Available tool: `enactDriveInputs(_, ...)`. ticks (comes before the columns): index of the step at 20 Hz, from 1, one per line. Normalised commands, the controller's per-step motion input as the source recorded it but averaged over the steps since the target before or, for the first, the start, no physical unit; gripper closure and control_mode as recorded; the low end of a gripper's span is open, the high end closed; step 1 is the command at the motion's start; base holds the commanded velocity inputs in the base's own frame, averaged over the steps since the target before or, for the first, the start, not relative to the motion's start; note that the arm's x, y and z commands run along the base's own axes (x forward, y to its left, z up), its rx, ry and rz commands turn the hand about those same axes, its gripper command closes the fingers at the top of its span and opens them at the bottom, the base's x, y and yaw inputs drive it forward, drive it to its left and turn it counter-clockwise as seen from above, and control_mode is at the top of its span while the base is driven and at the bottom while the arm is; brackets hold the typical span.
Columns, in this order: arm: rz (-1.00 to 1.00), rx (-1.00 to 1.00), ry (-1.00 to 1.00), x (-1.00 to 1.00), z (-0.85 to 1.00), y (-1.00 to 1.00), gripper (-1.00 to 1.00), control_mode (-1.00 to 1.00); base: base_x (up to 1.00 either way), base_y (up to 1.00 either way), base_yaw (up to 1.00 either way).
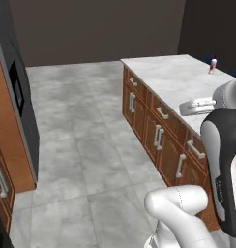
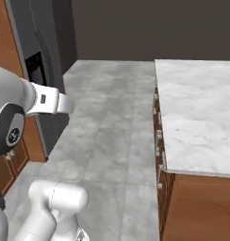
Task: Get the candle and the liquor from the cabinet and move them to the dining counter.
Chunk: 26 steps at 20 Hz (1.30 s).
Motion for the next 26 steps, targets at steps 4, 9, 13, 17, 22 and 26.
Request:
enactDriveInputs(4, 0.00, 0.00, 0.00, 0.00, 0.00, 0.00, -1.00, 1.00, 0.87, 0.92, -0.22)
enactDriveInputs(9, 0.00, 0.00, 0.00, 0.00, 0.00, 0.00, -1.00, 1.00, 0.83, 0.32, -0.07)
enactDriveInputs(13, 0.00, 0.00, 0.00, 0.00, 0.00, 0.00, -1.00, 1.00, 0.90, 0.07, -0.01)
enactDriveInputs(17, 0.00, 0.00, 0.00, 0.00, 0.00, 0.00, -1.00, 1.00, 1.00, 0.00, 0.00)
enactDriveInputs(22, 0.00, 0.00, 0.00, 0.00, 0.00, 0.00, -1.00, 1.00, 0.52, 0.00, 0.32)
enactDriveInputs(26, 0.00, 0.00, 0.00, 0.00, 0.00, 0.00, -1.00, 1.00, 0.01, 0.02, 0.70)
